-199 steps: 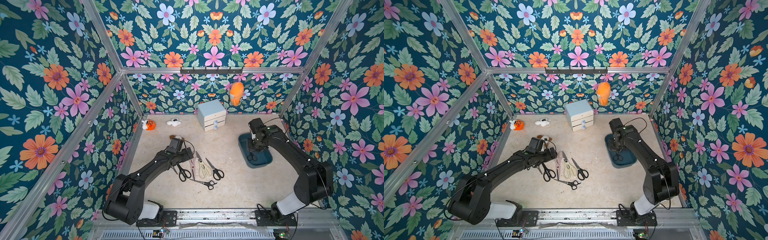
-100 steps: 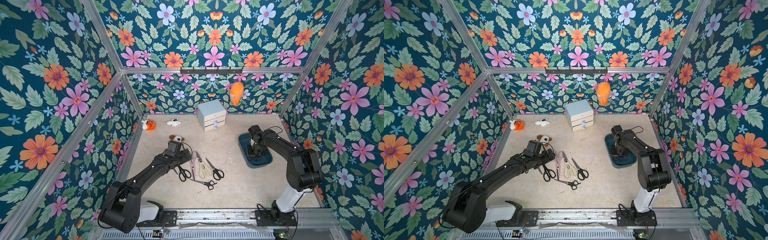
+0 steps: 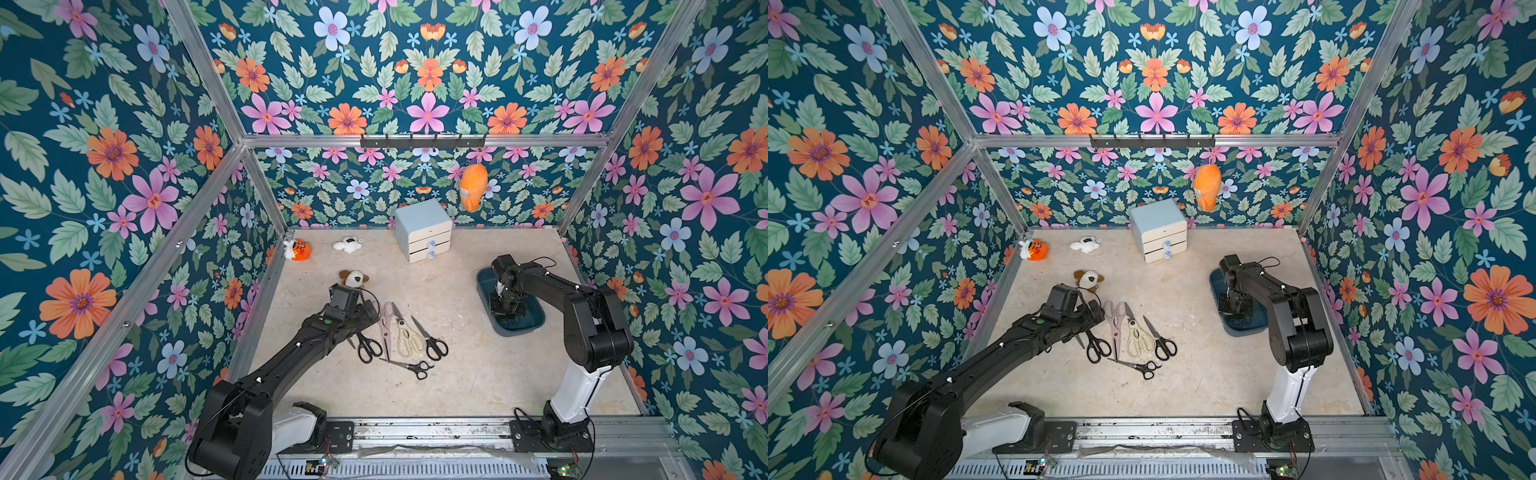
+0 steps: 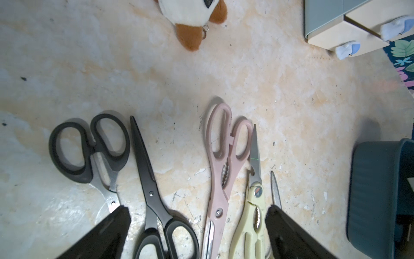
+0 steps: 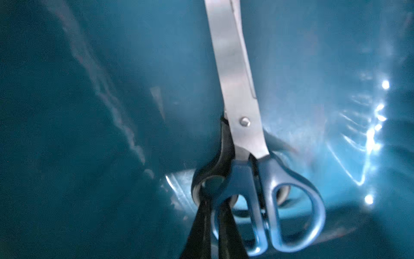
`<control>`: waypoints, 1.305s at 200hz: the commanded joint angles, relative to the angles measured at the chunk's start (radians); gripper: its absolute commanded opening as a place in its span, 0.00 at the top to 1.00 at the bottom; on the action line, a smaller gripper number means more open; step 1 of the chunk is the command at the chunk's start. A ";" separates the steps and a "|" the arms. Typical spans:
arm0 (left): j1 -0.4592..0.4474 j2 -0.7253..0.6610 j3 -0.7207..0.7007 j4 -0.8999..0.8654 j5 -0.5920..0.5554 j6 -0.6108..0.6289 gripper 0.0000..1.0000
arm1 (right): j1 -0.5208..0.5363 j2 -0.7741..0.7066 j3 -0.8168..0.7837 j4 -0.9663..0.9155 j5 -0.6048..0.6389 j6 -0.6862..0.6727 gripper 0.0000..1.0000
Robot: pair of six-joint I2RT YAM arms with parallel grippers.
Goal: Put the scissors into the storage box
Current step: Place the scissors in the storage box, then pick up the scissors from the center of the board.
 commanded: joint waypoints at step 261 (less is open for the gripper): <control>0.001 0.083 0.029 0.010 0.107 0.181 0.01 | 0.525 -0.266 0.032 -0.006 0.095 0.416 0.70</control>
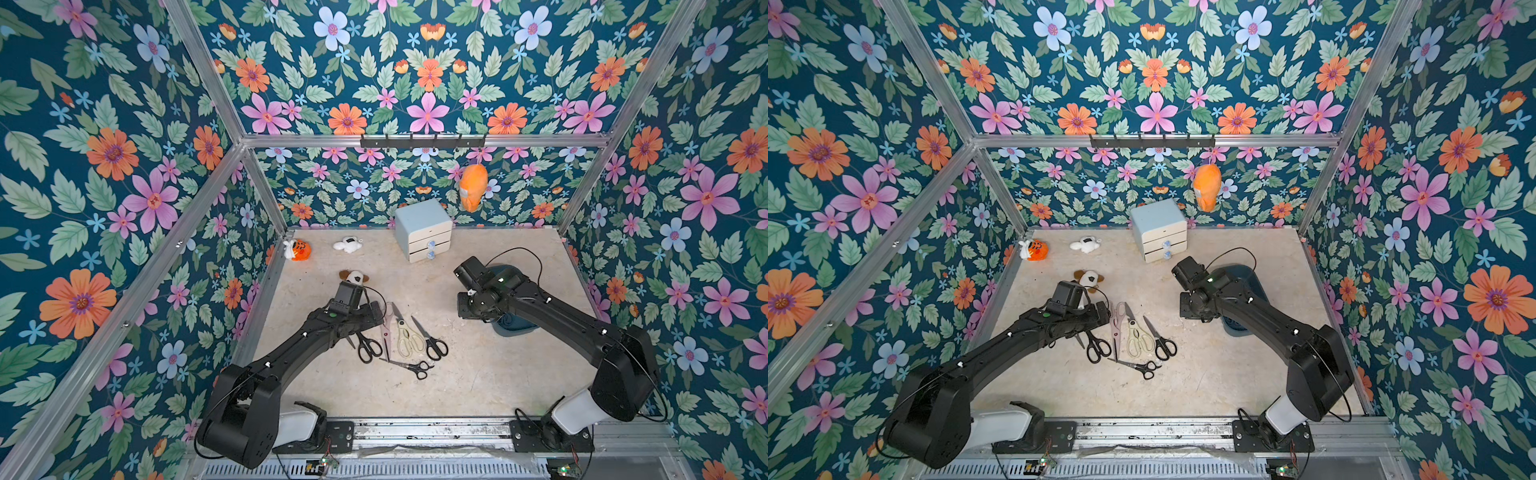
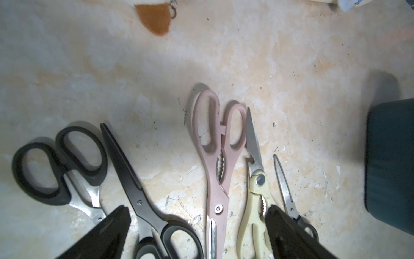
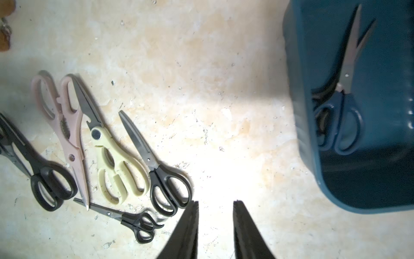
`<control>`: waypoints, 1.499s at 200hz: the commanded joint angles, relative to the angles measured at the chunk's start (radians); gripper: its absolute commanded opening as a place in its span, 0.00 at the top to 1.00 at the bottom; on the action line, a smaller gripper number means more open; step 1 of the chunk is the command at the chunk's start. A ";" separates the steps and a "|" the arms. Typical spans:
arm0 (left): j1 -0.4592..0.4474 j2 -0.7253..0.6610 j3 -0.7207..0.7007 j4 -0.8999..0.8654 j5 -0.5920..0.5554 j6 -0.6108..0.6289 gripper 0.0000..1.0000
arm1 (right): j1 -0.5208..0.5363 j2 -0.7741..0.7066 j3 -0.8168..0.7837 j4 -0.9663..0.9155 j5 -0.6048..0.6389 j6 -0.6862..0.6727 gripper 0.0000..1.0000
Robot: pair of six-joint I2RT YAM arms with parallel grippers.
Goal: Put the scissors into the storage box
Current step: Pick up the scissors from the center of the board.
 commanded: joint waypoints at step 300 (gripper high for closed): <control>0.001 -0.138 -0.090 -0.015 -0.058 -0.049 0.01 | 0.177 0.245 -0.188 0.256 0.027 -0.085 0.76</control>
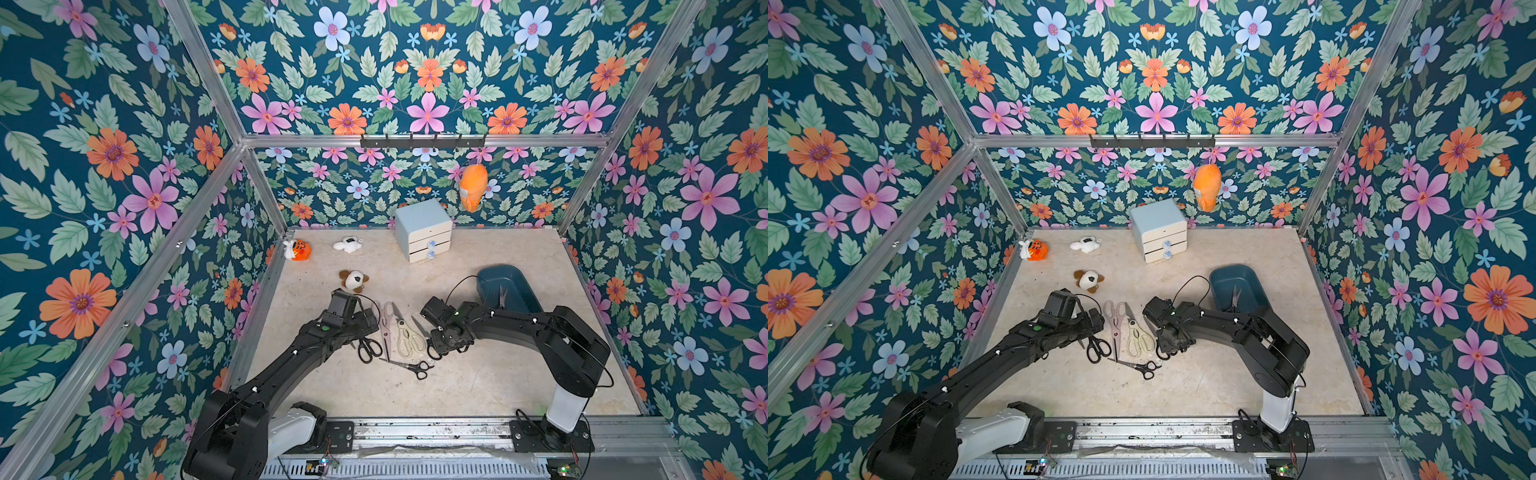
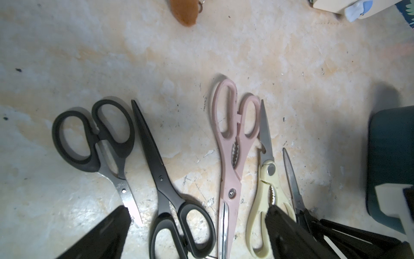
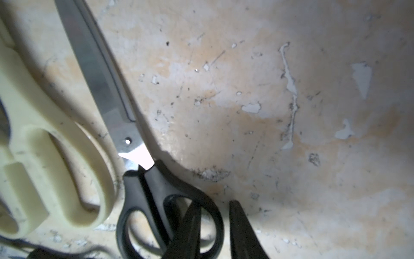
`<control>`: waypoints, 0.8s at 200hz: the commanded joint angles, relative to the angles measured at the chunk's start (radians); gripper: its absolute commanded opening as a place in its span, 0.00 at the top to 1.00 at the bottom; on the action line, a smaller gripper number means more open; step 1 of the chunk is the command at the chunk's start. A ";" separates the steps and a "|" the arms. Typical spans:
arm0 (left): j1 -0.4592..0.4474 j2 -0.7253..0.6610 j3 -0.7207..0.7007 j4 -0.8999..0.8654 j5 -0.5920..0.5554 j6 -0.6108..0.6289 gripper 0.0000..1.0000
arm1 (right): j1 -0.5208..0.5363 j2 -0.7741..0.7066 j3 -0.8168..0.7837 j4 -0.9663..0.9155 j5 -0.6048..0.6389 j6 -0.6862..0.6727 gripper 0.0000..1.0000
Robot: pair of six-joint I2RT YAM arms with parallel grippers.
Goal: Put the scissors into the storage box
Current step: Pick up the scissors from the center of the board.
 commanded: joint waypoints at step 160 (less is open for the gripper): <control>0.001 -0.026 -0.004 -0.006 -0.023 0.009 0.01 | -0.035 0.042 -0.056 0.019 -0.031 0.006 1.00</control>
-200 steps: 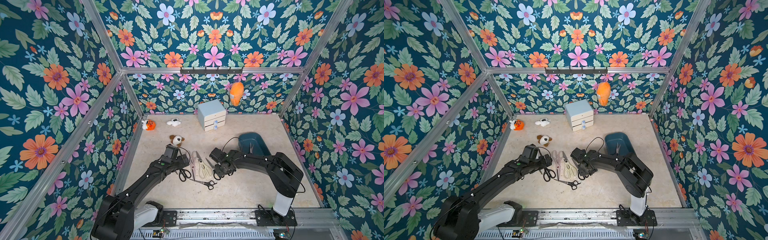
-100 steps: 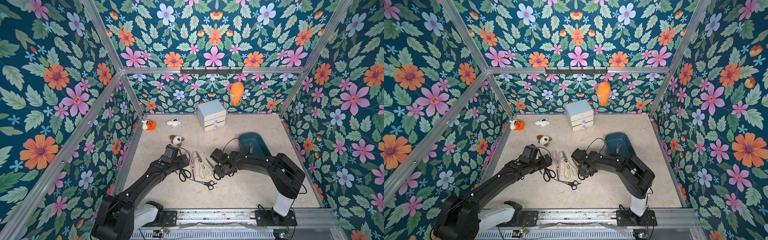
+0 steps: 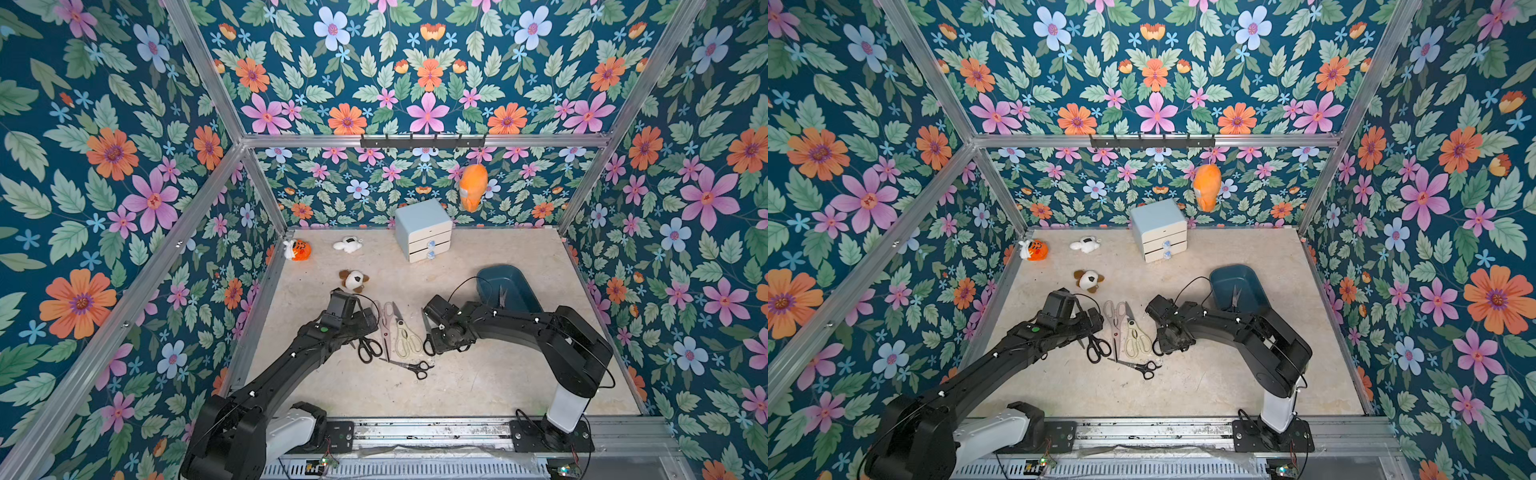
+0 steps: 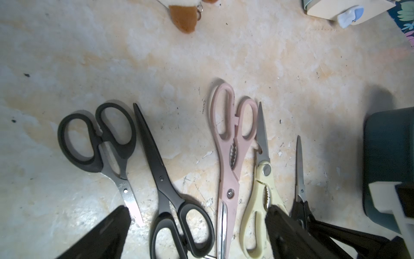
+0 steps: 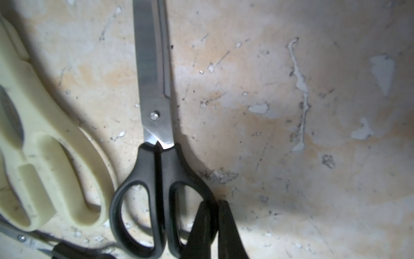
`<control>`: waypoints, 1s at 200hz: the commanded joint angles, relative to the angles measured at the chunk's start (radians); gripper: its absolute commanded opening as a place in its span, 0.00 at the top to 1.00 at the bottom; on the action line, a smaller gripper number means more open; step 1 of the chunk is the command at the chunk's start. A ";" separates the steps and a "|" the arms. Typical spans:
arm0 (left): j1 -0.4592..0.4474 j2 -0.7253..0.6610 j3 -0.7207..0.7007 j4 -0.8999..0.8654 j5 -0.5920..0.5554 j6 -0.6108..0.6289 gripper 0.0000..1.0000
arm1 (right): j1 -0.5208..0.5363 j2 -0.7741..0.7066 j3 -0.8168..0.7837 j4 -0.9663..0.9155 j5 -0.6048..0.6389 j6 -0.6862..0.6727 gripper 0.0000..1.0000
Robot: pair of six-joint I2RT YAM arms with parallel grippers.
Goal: Put the scissors into the storage box
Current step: Pick up the scissors from the center of the board, then place the scissors in the storage box.
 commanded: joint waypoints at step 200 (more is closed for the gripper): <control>0.001 0.206 0.084 0.109 0.051 0.008 0.01 | -0.173 -0.289 0.244 -0.307 0.097 -0.093 1.00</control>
